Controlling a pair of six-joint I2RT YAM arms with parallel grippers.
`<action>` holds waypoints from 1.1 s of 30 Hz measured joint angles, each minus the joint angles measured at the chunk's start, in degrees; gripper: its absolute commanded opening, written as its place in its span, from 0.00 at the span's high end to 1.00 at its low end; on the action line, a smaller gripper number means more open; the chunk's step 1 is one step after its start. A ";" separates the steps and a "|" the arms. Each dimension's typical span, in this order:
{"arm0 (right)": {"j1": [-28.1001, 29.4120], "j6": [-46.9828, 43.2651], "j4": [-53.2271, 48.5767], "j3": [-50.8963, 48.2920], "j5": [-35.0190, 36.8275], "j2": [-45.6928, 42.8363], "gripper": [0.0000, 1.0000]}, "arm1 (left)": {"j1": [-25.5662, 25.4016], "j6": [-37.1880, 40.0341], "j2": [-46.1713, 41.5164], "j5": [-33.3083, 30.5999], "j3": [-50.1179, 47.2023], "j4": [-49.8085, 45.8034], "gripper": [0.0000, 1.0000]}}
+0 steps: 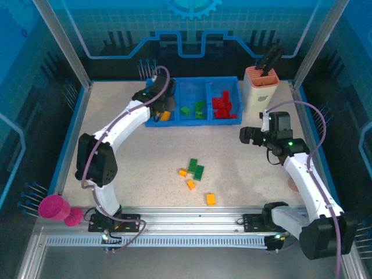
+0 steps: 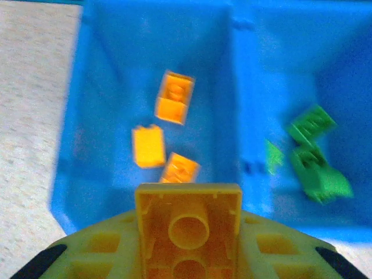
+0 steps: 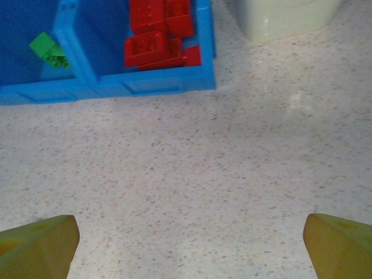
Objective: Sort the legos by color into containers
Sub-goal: Place the lego in the container.
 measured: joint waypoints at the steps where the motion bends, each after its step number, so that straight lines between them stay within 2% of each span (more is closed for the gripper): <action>1: 0.98 0.63 0.20 -0.81 -0.68 -0.17 0.00 | 1.25 0.15 2.10 -0.17 2.03 0.02 0.73; 7: 10.73 7.39 0.83 -6.71 -3.10 -0.46 0.00 | 4.74 1.44 18.40 -0.15 17.86 -2.27 0.73; 12: 18.75 14.43 1.75 -8.94 -3.80 -0.22 0.00 | 5.53 1.62 26.53 -0.13 23.19 -5.05 0.71; 22: 29.81 28.28 6.64 -10.12 -4.13 5.22 0.02 | 7.52 2.64 30.42 0.13 25.77 -6.64 0.66; 33: 33.14 34.03 7.63 -5.09 -3.30 16.28 0.05 | 7.50 2.93 32.26 0.87 27.41 -6.60 0.52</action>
